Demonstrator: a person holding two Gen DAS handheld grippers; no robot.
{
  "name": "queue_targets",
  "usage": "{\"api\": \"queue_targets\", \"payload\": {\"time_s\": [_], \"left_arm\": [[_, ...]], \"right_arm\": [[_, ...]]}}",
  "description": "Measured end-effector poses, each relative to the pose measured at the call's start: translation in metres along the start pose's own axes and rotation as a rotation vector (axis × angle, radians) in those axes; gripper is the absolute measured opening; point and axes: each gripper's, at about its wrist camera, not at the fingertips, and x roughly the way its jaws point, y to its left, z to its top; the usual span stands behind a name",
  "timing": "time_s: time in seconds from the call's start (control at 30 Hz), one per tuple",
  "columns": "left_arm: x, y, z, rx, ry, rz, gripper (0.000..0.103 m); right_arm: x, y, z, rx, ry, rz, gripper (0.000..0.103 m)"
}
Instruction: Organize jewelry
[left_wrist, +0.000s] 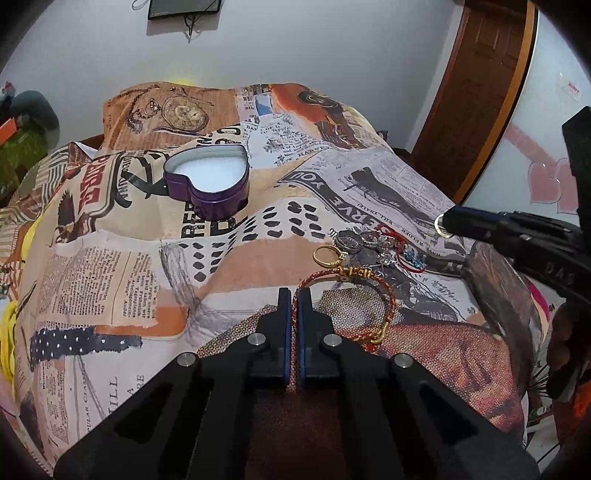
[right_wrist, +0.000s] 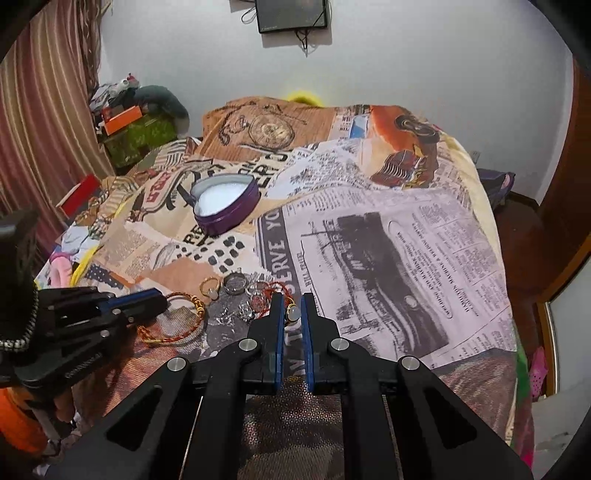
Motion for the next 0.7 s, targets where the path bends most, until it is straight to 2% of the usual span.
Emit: {"api": "queue_targets", "payload": {"time_s": [0.17, 0.7], "left_arm": [[-0.01, 0.004, 0.011, 0.001, -0.037, -0.006, 0.001], [-0.036, 0.049, 0.072, -0.013, -0.184, 0.071, 0.001]], "right_arm": [[-0.007, 0.004, 0.008, -0.001, -0.034, 0.005, 0.008], [-0.004, 0.034, 0.06, -0.069, -0.134, 0.049, 0.008]]}}
